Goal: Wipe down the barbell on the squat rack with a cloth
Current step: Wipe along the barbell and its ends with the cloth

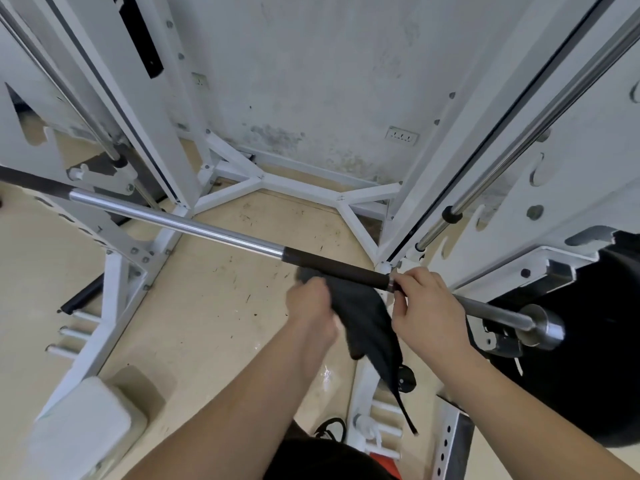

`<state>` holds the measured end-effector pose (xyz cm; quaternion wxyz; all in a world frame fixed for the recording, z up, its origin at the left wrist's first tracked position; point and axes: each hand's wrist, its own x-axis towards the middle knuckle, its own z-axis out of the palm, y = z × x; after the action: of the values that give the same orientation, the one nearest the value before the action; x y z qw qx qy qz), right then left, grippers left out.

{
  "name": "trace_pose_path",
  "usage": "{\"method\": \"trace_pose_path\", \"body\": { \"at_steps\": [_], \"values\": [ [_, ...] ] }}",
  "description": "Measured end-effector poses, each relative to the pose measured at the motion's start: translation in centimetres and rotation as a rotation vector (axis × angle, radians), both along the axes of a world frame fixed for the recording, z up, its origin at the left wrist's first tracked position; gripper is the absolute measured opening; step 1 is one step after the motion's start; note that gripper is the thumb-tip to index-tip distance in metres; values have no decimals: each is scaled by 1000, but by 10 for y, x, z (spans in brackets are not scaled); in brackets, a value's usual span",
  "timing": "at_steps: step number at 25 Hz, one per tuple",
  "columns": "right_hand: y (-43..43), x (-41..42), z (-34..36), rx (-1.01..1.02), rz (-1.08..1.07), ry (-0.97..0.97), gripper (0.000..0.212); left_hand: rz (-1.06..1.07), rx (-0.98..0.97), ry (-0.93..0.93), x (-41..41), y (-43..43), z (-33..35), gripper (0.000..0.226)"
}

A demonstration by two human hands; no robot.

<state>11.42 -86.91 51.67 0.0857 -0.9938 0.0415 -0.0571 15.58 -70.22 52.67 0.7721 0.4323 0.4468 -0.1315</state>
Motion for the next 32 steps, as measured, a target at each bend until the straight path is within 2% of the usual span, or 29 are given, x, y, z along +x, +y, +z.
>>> {"method": "trace_pose_path", "body": {
  "at_steps": [3,6,8,11,13,15,17,19,23,26,28,30,32],
  "values": [
    [-20,-4,-1,2,5,-19,17,160,189,-33,14,11,-9,41],
    [-27,-5,-7,27,22,-16,14,-29,267,0,2,-27,-18,31],
    [-30,-7,-9,32,39,-12,13,-161,166,18,-13,-44,-5,32],
    [-37,-13,-4,43,65,4,17,-69,88,-6,-12,-41,-3,29],
    [-42,-21,0,40,67,-8,17,-59,148,-16,-17,-58,3,31],
    [-49,-30,2,45,45,-32,14,-160,123,8,-31,-95,3,35],
    [-61,-37,4,61,-9,-25,15,-264,-22,54,-45,-122,15,30],
    [-77,-43,5,73,-59,-22,17,-251,-49,79,-42,-119,14,26],
    [-104,-67,-2,58,-135,-32,12,-117,14,12,-38,-113,2,26],
    [-116,-76,-9,73,-208,-10,12,-221,-60,41,-43,-115,12,20],
    [-121,-78,-10,65,-224,-12,10,-336,87,-2,-40,-95,23,14],
    [-123,-78,-9,33,-231,-23,8,-449,336,-178,-32,-72,40,13],
    [-124,-78,-9,16,-260,2,6,-623,708,-398,-17,-64,52,15]
  ]
}}
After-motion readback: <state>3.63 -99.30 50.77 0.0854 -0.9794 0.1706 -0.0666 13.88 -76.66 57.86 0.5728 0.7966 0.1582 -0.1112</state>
